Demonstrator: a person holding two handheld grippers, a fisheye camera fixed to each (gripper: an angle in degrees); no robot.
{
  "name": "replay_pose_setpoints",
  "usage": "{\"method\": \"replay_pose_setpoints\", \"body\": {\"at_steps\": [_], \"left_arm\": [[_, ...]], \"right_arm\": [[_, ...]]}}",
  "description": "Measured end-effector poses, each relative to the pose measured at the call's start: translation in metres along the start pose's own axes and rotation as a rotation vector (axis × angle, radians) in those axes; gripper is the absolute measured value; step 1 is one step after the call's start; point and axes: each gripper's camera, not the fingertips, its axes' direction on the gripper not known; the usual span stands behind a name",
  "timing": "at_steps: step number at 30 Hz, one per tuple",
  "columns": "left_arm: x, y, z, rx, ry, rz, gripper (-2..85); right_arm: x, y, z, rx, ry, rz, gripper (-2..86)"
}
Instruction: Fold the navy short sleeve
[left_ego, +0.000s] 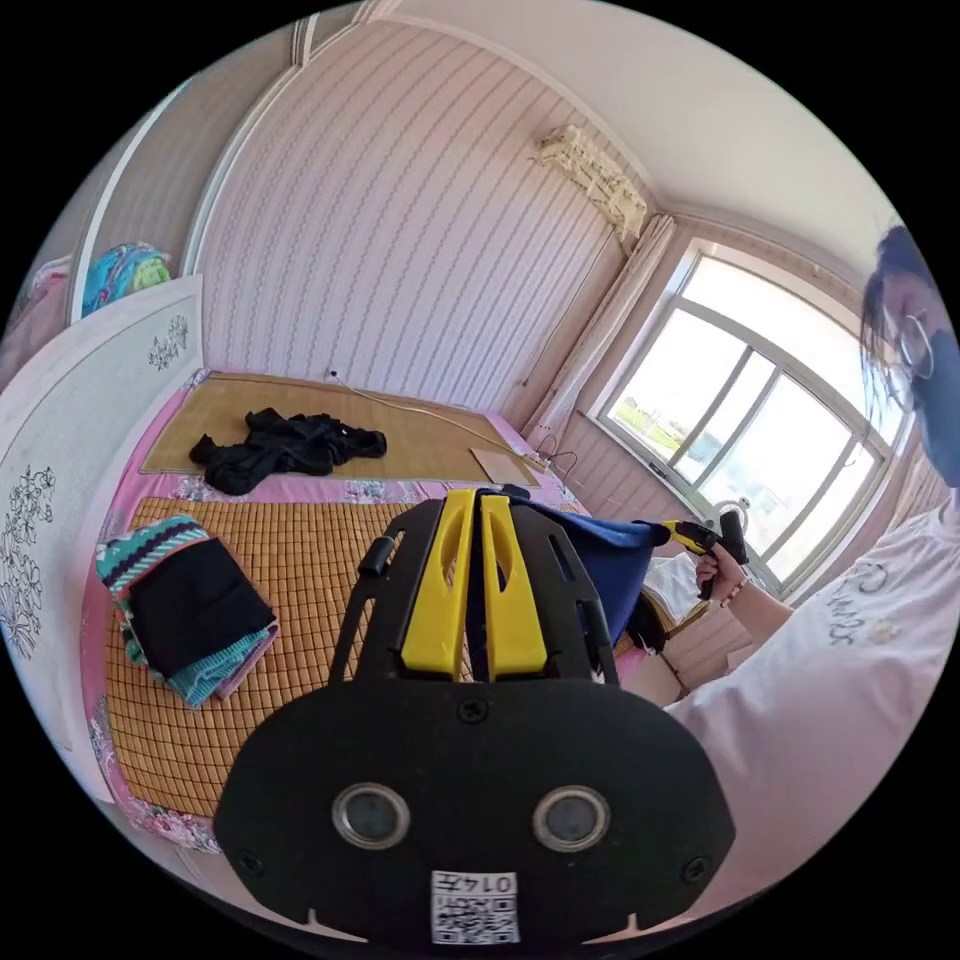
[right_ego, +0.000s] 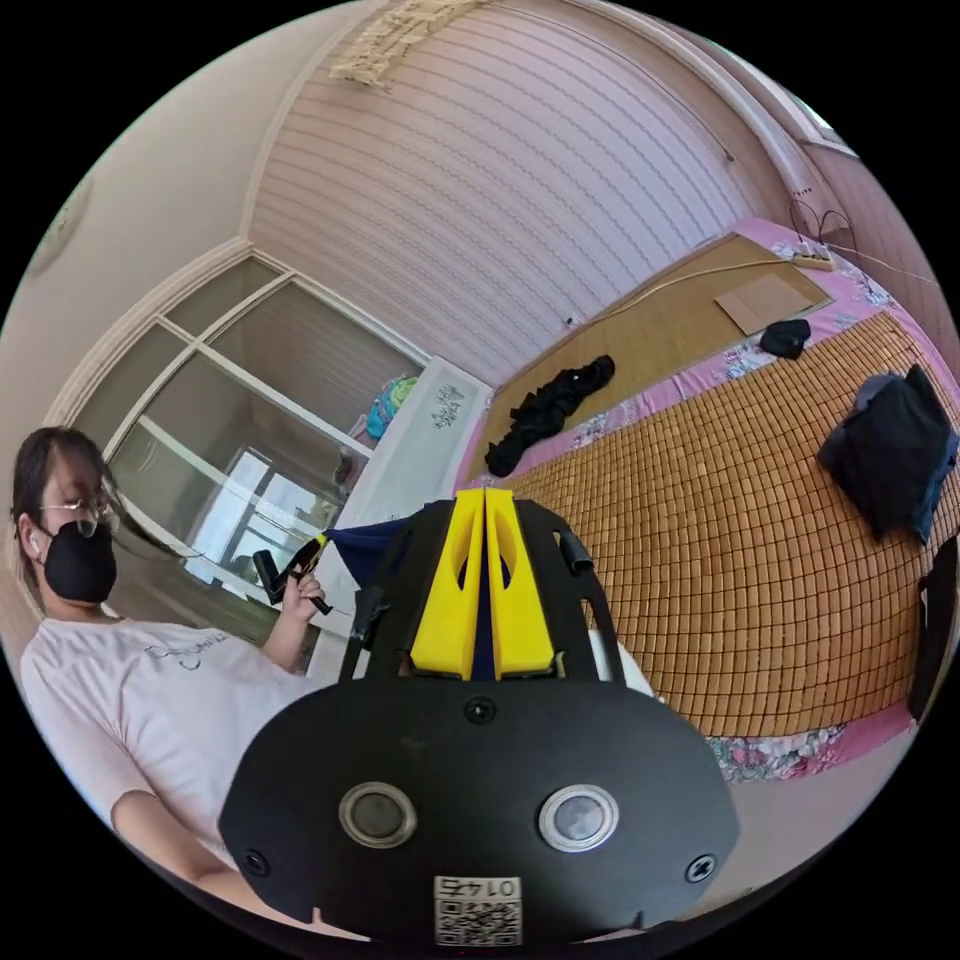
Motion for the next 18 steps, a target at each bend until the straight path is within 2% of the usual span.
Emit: {"method": "replay_pose_setpoints", "body": {"at_steps": [2,5,7,10,13,15,18], "left_arm": [[-0.004,-0.012,0.042,-0.014,0.001,0.011,-1.0],[0.019,-0.057,0.082,0.025,-0.022,0.109,-1.0],[0.034,-0.09,0.097,0.036,-0.018,0.156,-1.0],[0.062,-0.115,0.124,-0.035,-0.018,0.234,-1.0],[0.084,-0.085,0.15,-0.16,0.01,0.281,-1.0],[0.097,-0.033,0.166,-0.281,0.042,0.271,-1.0],[0.099,0.042,0.183,-0.432,0.114,0.179,-1.0]], "right_arm": [[0.022,-0.025,0.023,0.047,-0.048,-0.006,-0.4],[0.038,-0.082,0.024,0.247,-0.2,-0.021,-0.4],[0.033,-0.117,0.031,0.214,-0.17,-0.074,-0.4],[0.03,-0.129,0.07,0.088,-0.088,-0.151,-0.4],[0.062,-0.086,0.144,-0.137,-0.031,-0.137,-0.4],[0.112,-0.027,0.209,-0.313,-0.018,-0.03,-0.3],[0.169,0.052,0.273,-0.461,-0.07,0.141,-0.1]]}}
